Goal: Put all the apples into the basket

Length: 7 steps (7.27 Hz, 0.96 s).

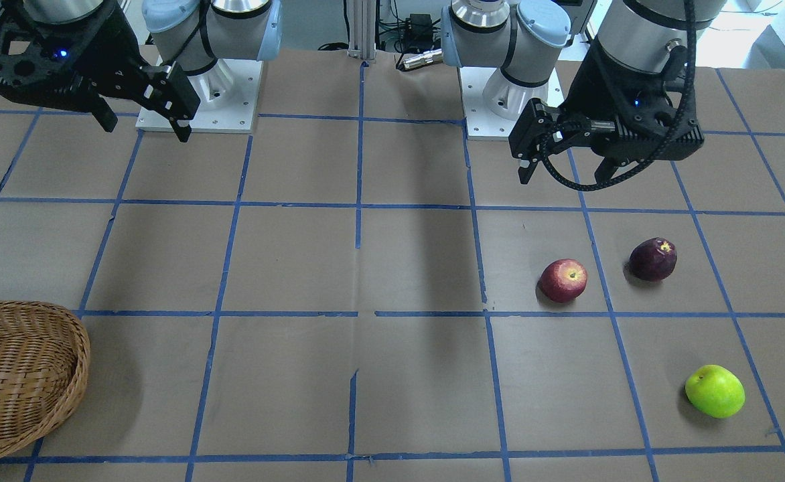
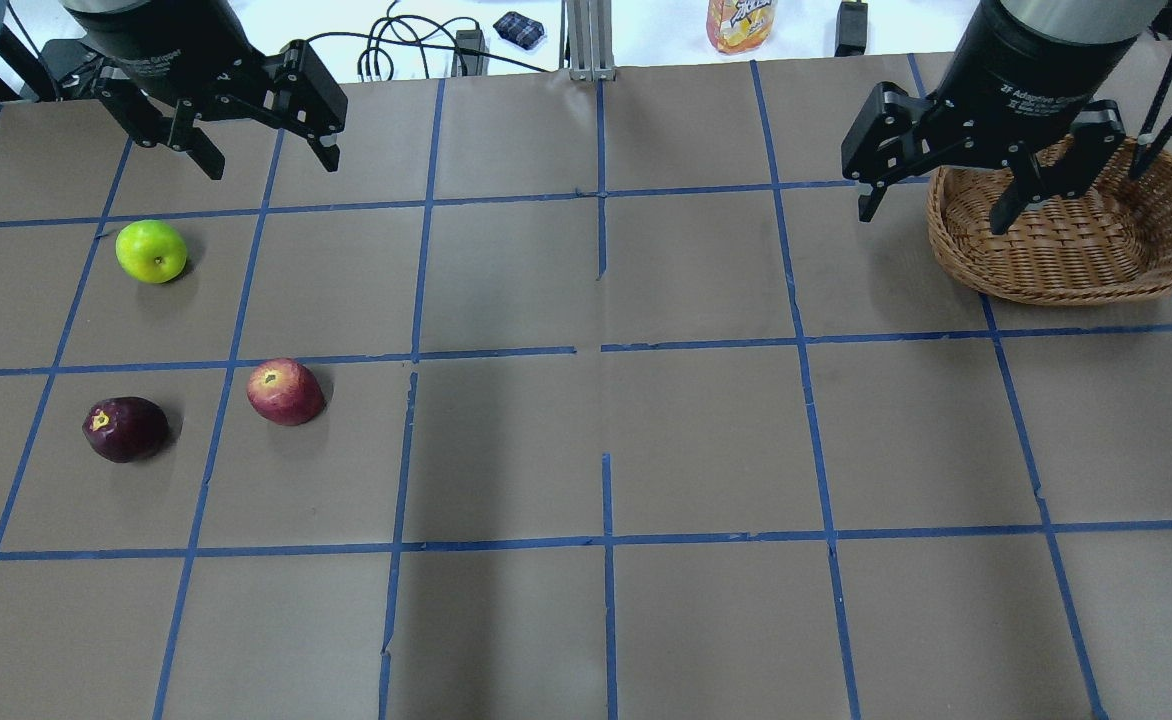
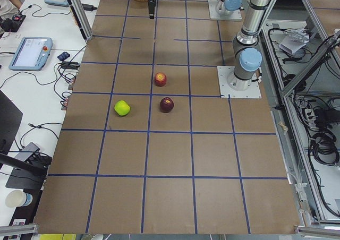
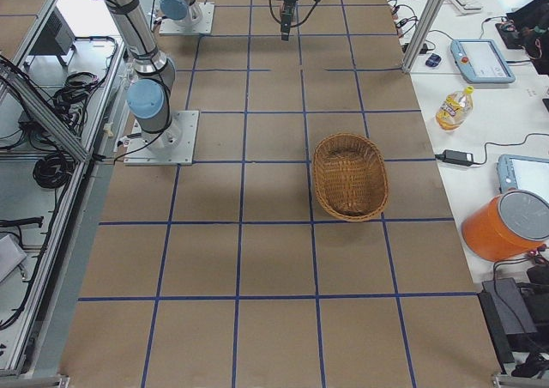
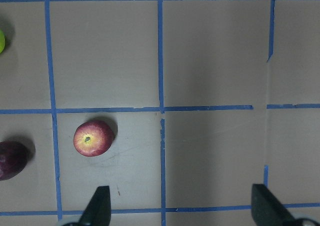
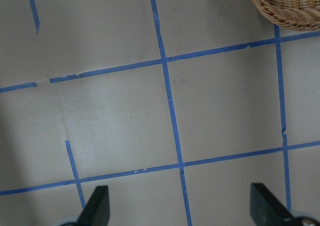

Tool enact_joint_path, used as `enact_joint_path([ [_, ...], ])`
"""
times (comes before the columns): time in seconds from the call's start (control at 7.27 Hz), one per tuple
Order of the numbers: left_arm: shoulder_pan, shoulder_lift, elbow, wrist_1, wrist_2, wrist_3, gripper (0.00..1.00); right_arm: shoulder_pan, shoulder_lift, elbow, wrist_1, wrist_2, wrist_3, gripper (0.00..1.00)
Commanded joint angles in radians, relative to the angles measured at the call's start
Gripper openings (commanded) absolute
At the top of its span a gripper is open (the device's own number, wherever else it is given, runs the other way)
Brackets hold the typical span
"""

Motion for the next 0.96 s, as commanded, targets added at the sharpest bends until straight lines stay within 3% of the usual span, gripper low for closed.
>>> enact_joint_path([
  [0.0,0.028,0.000,0.013,-0.002,-0.005,0.013,1.00,-0.001,0.000,0.000,0.000,0.006,0.007,1.00],
  [0.83,0.029,0.003,0.003,-0.002,-0.022,0.013,1.00,-0.003,0.000,0.008,0.000,-0.005,0.006,1.00],
])
